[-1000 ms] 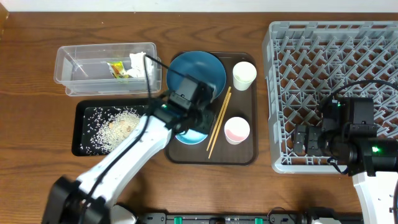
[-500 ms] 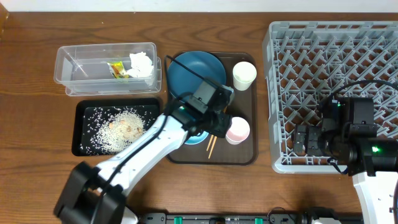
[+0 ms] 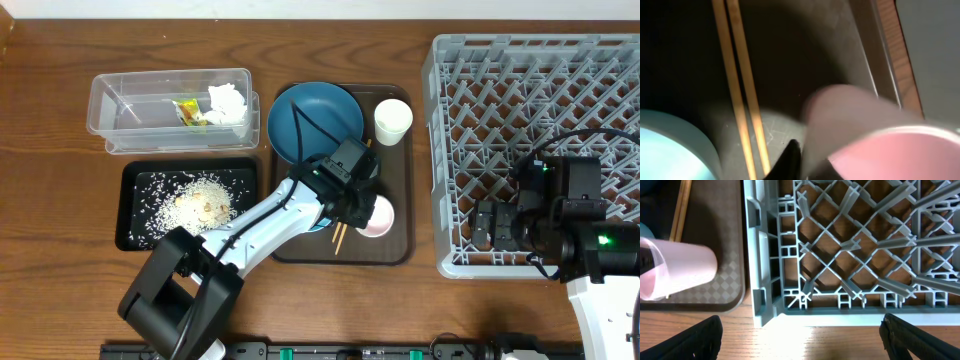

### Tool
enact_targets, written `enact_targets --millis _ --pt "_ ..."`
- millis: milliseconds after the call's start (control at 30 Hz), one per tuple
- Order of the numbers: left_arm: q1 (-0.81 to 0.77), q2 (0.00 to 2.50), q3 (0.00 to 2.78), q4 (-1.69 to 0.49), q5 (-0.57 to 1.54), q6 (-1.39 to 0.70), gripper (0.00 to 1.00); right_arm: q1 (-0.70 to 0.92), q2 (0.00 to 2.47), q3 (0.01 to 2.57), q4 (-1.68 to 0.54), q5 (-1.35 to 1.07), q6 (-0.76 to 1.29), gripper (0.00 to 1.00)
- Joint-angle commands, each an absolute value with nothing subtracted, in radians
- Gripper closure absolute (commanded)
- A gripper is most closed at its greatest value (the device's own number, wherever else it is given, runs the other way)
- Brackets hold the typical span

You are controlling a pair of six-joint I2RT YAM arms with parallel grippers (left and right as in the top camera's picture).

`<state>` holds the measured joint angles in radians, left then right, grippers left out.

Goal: Sort waste into correct bins and load items into the dishwasher rack
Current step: 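Grasp the pink cup with the left gripper and lift it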

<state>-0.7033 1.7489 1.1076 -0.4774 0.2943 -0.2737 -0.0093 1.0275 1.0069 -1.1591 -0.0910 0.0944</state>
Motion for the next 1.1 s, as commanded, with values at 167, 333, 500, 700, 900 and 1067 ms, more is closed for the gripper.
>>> enact_targets --millis 167,333,500,700,900,1067 --pt "-0.654 1.681 1.115 -0.506 0.470 -0.299 0.94 -0.019 1.026 1.026 -1.133 -0.093 0.081 0.01" --pt "-0.522 1.584 1.115 -0.480 0.640 -0.374 0.94 -0.019 1.026 1.026 -1.045 -0.118 0.081 0.01" --pt "-0.361 1.564 1.115 -0.342 0.973 -0.477 0.94 -0.019 1.032 1.026 -0.958 -0.492 -0.127 0.01" --pt "-0.265 1.568 1.115 -0.146 1.199 -0.712 0.94 -0.004 1.082 1.026 -1.015 -0.988 -0.450 0.01" --pt "-0.291 1.568 1.115 -0.113 1.285 -0.768 0.94 0.070 1.121 1.026 -0.982 -1.018 -0.496 0.01" --pt "-0.335 1.568 1.115 -0.113 1.303 -0.768 0.94 0.120 1.150 1.026 -0.869 -1.017 -0.495 0.01"
